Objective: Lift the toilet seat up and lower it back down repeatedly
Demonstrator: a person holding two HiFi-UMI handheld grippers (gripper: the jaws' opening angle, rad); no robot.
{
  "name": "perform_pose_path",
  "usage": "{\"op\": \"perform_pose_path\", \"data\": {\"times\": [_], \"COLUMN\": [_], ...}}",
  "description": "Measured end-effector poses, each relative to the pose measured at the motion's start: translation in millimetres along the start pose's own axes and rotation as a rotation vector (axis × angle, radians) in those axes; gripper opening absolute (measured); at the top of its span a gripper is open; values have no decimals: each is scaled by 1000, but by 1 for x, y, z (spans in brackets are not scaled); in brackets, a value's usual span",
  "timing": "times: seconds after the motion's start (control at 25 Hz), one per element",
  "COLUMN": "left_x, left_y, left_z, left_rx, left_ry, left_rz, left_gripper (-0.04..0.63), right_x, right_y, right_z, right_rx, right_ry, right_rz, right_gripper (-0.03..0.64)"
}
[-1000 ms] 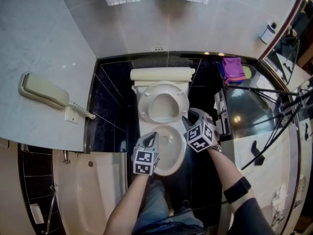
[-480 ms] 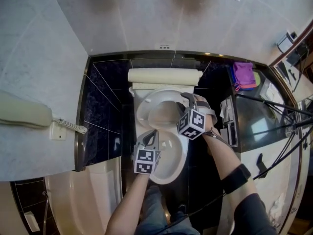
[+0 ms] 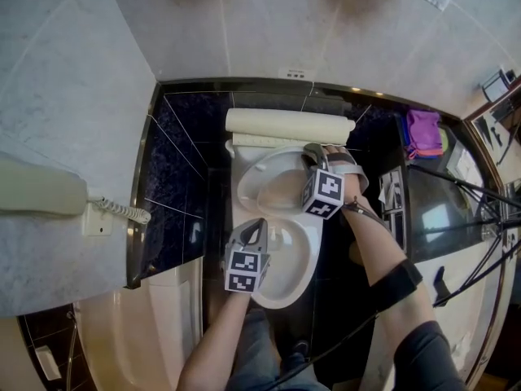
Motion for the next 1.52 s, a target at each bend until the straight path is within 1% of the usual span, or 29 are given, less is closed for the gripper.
{"op": "perform_pose_path", "data": {"times": [0.04, 0.32, 0.48, 0.64, 0.8, 1.16, 1.52], "left_x": [1, 3, -1, -8, -19, -55, -91], "left_y": [-1, -4, -6, -10, -17, -56, -91], "left_z": [0, -1, -1, -6, -12, -32, -47], "left_rx": [-1, -3, 4, 14, 22, 61, 91], "left_ry": [1, 4, 3, 6, 13, 39, 64], "left_rz": [-3, -12, -10, -7, -15, -45, -41], "left_gripper": [-9, -9, -9, -9, -9, -9, -9], "right_x": [1, 1, 3, 12, 29, 89, 178], "right_y": [0, 1, 1, 5, 9, 17, 15], "right_z": [2, 1, -2, -17, -40, -111, -168], "right_rx": [3, 9, 13, 7, -15, -72, -109], "right_ry": [3, -11, -3, -1, -19, -79, -58], "right_rz": [-11, -12, -1, -2, 1, 10, 9], "right_gripper": [90, 86, 83, 81, 79, 75, 78]}}
Point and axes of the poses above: the fingertips, and each gripper's own axes: z forward along the fingers, x to its left, y out of its top, the point moved 1 cm from there along -z, backward along the fingers, and after that the axes turned 1 degree about -y, right-handed, at the moved point
